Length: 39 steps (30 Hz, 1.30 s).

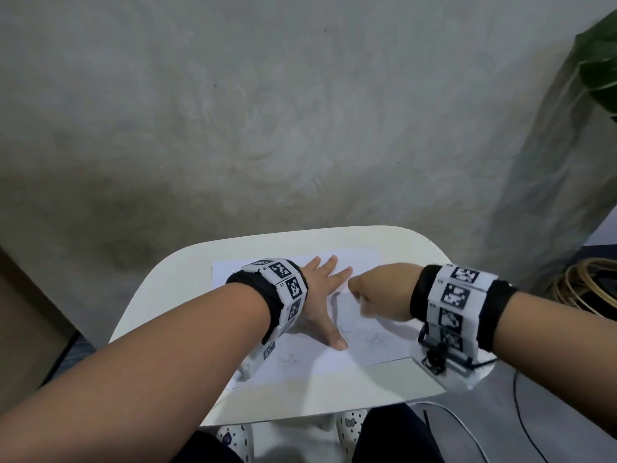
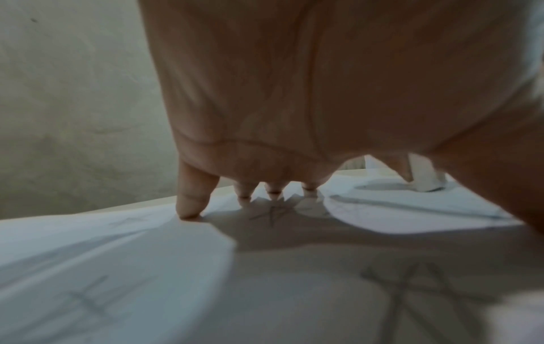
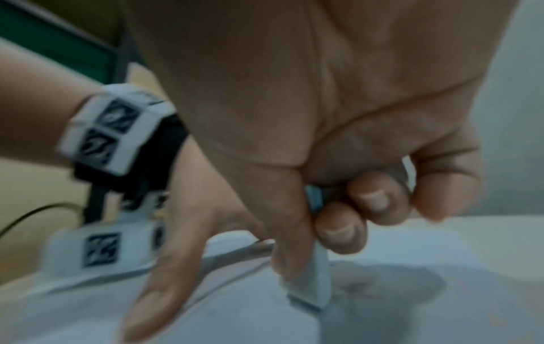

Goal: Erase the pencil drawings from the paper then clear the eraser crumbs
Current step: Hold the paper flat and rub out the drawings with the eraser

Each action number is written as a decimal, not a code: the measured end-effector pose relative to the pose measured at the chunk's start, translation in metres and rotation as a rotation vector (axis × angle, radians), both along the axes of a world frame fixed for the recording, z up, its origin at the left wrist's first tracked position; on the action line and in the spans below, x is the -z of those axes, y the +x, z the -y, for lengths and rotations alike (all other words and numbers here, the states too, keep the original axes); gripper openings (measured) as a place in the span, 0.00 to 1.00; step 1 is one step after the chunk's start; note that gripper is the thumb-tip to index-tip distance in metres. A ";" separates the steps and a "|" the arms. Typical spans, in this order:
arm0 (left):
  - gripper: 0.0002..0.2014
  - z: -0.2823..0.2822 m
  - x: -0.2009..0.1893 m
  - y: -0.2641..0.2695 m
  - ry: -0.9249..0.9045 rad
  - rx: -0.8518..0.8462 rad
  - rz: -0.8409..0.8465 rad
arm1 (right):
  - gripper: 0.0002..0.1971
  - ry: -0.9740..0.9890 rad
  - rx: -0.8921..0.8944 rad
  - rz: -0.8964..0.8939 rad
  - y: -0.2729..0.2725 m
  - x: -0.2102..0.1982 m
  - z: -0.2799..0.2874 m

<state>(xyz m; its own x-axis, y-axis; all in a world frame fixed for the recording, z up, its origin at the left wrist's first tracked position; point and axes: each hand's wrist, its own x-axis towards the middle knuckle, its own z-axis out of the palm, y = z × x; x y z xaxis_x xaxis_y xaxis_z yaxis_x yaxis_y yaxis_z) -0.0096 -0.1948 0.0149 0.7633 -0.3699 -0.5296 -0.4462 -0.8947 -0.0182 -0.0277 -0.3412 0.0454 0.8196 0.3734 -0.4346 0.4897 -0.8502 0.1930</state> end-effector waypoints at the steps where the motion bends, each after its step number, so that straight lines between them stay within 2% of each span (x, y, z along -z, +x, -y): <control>1: 0.65 0.001 -0.001 -0.001 0.005 -0.001 -0.005 | 0.10 -0.001 0.033 0.011 0.005 -0.002 0.005; 3: 0.64 0.001 -0.001 -0.001 0.015 -0.006 -0.011 | 0.10 -0.042 0.059 0.057 0.013 -0.004 0.011; 7: 0.64 -0.001 0.000 -0.001 -0.007 -0.005 -0.013 | 0.07 -0.036 -0.059 0.031 -0.005 0.006 0.002; 9: 0.64 -0.001 -0.001 -0.001 -0.003 -0.007 -0.019 | 0.04 -0.012 0.001 0.038 0.003 0.002 0.007; 11: 0.64 0.000 -0.002 -0.001 0.007 -0.009 -0.015 | 0.06 -0.049 0.056 0.084 0.012 -0.001 0.012; 13: 0.64 0.000 -0.001 -0.001 -0.003 -0.008 -0.011 | 0.09 -0.079 -0.001 0.111 0.005 0.002 0.007; 15: 0.65 -0.001 0.001 0.000 -0.012 -0.009 -0.012 | 0.05 -0.041 -0.070 0.053 -0.007 0.008 0.002; 17: 0.65 -0.002 0.001 0.001 -0.018 -0.010 -0.014 | 0.02 -0.012 -0.008 0.028 0.000 0.003 0.007; 19: 0.65 -0.001 0.001 0.000 -0.014 -0.012 -0.013 | 0.06 -0.042 0.061 0.089 0.013 -0.001 0.016; 21: 0.65 -0.001 0.002 0.000 -0.015 -0.012 -0.007 | 0.07 -0.070 0.019 0.145 0.009 0.004 0.014; 23: 0.65 -0.002 0.002 0.000 -0.018 -0.009 -0.008 | 0.04 -0.029 -0.054 0.072 -0.003 0.012 0.007; 25: 0.65 -0.002 0.001 0.000 -0.016 -0.012 -0.016 | 0.02 0.001 -0.025 0.025 -0.001 0.007 0.009; 27: 0.65 -0.001 0.000 -0.001 -0.009 -0.013 -0.010 | 0.05 -0.017 0.040 0.080 0.010 0.000 0.019; 29: 0.64 -0.002 0.000 -0.001 -0.014 -0.013 -0.005 | 0.04 -0.033 0.019 0.136 0.009 0.001 0.020; 31: 0.65 -0.002 0.000 -0.001 -0.019 -0.012 -0.016 | 0.02 0.005 -0.043 0.066 0.000 0.007 0.015; 33: 0.65 -0.001 0.000 0.000 -0.017 -0.012 -0.023 | 0.01 0.019 -0.003 0.007 0.001 0.005 0.017; 36: 0.65 0.000 0.001 -0.001 -0.007 -0.011 -0.010 | 0.01 -0.020 0.034 0.092 0.010 -0.001 0.024; 39: 0.65 -0.001 0.000 0.000 -0.002 -0.012 -0.021 | 0.02 0.032 -0.021 0.015 -0.001 0.006 0.018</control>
